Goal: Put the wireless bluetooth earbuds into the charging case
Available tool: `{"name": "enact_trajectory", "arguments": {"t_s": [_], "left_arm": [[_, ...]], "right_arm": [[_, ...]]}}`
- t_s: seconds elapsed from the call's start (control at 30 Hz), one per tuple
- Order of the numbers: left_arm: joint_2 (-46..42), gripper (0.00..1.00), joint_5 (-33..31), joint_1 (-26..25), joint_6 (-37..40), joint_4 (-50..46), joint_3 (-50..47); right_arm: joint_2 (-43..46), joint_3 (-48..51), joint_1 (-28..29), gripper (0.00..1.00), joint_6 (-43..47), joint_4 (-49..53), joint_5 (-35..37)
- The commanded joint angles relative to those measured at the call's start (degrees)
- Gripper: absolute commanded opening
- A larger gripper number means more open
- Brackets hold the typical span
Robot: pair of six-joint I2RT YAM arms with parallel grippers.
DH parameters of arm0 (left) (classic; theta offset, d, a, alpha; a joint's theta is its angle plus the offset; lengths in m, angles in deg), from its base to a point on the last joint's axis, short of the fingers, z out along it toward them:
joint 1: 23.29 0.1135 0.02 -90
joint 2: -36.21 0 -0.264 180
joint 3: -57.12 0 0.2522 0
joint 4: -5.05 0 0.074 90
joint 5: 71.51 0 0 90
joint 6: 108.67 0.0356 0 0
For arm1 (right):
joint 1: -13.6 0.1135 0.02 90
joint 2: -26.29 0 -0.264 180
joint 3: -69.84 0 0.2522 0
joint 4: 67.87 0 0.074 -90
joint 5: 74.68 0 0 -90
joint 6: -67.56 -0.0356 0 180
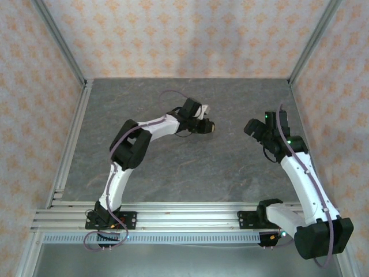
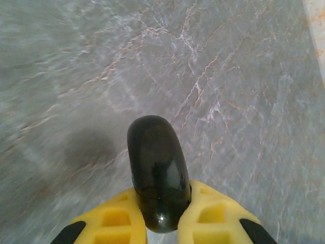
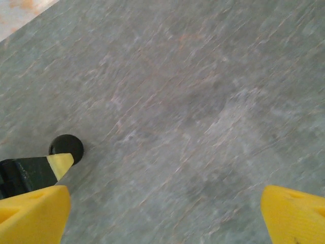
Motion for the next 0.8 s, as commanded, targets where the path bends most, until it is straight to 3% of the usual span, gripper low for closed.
{"name": "enact_trajectory", "arguments": {"t_s": [0.0,0.23,0.43,0.6,0.67,0.7,0.77], "left_arm": [[2.88,0.18,-3.32,-0.52,-1.29,-4.28,6.44],[4.37,0.4,-7.04,-0.57,4.47,-14.26,14.59],[0.46,0.6,-10.81,0.37,12.75,-22.66,18.26],[-6.83,0.72,-13.63,3.45,18.68,-25.57,15.99],[-10.83,0.82,-15.58,5.4,20.49,-25.54,13.13],[-13.33,0.94,-17.04,6.59,21.52,-25.18,11.13],[-18.13,1.0,-19.56,8.94,23.16,-23.96,6.73]], "right_arm": [[0.54,2.41,-0.41,1.0,4.14,-6.01,9.03],[-1.98,5.85,-0.71,0.99,5.02,-9.76,13.22],[-4.07,11.04,-0.8,0.99,6.39,-20.24,15.03],[-6.63,14.91,-0.81,0.99,7.45,-29.23,18.18],[-7.21,16.57,-0.81,0.99,8.38,-32.96,19.48],[-7.37,17.69,-0.81,0.99,9.15,-35.66,19.97],[-7.57,20.45,-0.82,0.99,11.48,-42.11,19.65]]}}
